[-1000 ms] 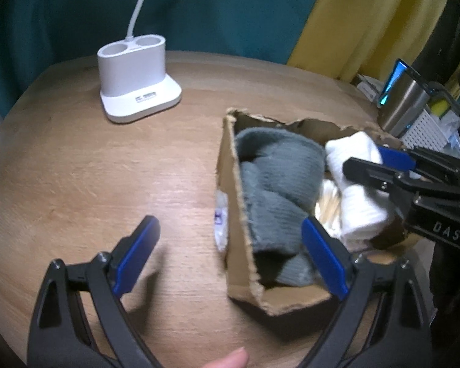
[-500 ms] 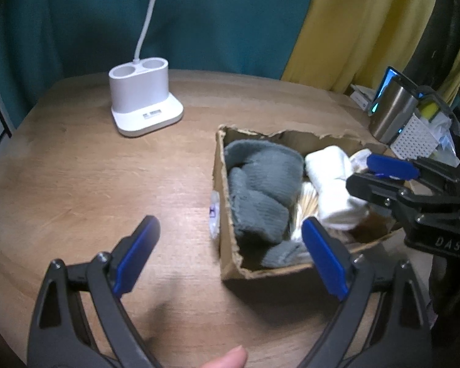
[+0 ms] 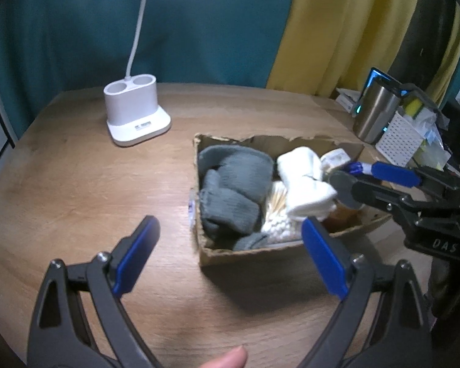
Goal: Organize objects
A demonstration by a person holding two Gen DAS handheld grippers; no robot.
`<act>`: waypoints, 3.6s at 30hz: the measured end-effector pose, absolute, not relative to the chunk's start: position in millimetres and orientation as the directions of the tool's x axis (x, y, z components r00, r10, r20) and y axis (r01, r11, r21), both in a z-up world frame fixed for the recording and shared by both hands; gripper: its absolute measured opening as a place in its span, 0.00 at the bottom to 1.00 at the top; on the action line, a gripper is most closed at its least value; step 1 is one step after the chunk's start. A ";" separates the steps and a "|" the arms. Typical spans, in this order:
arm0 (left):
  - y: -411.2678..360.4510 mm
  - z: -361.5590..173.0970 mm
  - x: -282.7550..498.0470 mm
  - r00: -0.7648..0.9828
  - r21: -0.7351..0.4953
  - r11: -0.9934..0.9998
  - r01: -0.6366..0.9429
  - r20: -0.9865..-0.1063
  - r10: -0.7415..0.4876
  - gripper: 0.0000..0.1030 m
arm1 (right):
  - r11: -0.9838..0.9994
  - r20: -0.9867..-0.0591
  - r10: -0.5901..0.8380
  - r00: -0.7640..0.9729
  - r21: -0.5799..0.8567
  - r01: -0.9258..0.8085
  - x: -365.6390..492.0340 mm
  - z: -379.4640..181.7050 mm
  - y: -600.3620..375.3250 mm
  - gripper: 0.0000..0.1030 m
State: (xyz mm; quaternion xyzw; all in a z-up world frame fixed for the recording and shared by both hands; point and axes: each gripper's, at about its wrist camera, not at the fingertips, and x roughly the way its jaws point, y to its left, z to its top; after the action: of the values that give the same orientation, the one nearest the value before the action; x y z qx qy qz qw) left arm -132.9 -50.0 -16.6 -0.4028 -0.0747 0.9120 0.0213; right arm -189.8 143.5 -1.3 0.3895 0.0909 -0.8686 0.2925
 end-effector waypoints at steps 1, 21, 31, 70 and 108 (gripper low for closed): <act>-48.6 -15.6 -131.8 -0.677 -0.152 -0.988 0.019 -0.729 0.099 0.92 | -0.815 -0.729 -0.435 -0.528 0.070 0.575 -189.0 -1.3 145.6 0.59; -28.2 -1.9 -110.5 -0.694 -0.135 -0.991 0.013 -0.714 0.088 0.92 | -0.857 -0.711 -0.404 -0.576 0.075 0.509 -164.2 0.3 191.2 0.68; -23.4 4.5 -96.8 -0.717 -0.158 -0.987 -0.017 -0.686 0.122 0.92 | -0.870 -0.711 -0.388 -0.587 0.072 0.488 -152.7 -2.2 203.1 0.70; -18.9 2.0 -82.2 -0.719 -0.144 -0.989 -0.029 -0.684 0.121 1.00 | -0.888 -0.689 -0.373 -0.622 0.071 0.454 -133.6 -3.6 215.9 0.83; -24.6 -2.6 -83.7 -0.715 -0.146 -0.989 -0.014 -0.690 0.112 1.00 | -0.883 -0.705 -0.369 -0.606 0.062 0.466 -135.1 -8.5 210.7 0.83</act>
State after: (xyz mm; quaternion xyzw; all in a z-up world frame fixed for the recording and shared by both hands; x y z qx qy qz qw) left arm -83.7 -24.6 -2.6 -0.3759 -0.0650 0.9238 0.0342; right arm -135.1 210.7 -8.5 0.3775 0.0638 -0.8938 0.2335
